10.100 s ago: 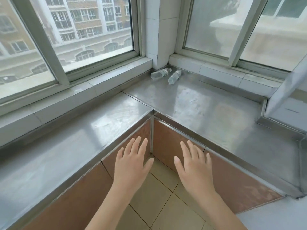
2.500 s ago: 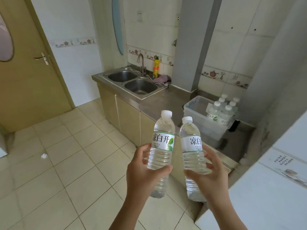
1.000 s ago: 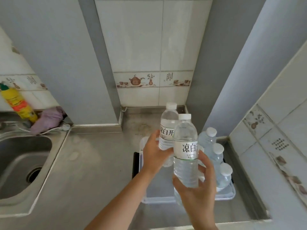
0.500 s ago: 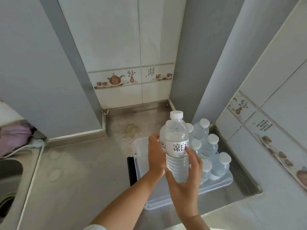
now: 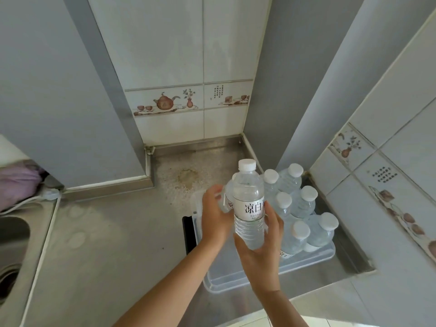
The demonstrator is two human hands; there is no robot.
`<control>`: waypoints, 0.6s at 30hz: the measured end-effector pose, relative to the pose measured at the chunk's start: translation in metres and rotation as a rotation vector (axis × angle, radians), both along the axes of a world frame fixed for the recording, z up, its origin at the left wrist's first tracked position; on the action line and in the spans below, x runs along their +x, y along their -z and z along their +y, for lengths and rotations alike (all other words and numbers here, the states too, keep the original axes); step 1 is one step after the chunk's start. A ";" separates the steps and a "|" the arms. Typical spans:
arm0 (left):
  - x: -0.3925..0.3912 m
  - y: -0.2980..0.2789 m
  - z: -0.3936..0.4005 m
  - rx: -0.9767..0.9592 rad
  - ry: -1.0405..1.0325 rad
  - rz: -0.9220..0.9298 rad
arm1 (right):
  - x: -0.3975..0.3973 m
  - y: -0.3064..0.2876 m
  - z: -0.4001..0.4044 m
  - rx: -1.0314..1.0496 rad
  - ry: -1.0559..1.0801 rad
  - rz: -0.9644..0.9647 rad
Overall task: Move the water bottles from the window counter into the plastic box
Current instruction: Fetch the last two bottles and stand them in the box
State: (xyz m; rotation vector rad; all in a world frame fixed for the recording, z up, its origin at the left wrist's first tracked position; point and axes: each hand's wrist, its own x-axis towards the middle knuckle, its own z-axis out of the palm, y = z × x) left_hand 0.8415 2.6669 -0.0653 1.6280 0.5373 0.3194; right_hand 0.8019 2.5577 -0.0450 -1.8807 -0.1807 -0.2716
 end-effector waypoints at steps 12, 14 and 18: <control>-0.022 -0.033 0.009 0.183 0.266 -0.396 | 0.012 0.019 0.003 -0.180 -0.040 0.072; -0.021 -0.026 0.005 0.232 0.239 -0.406 | 0.012 0.019 0.003 -0.177 -0.036 0.085; -0.021 -0.013 -0.005 0.304 0.214 -0.376 | 0.010 0.018 0.003 -0.227 -0.015 0.087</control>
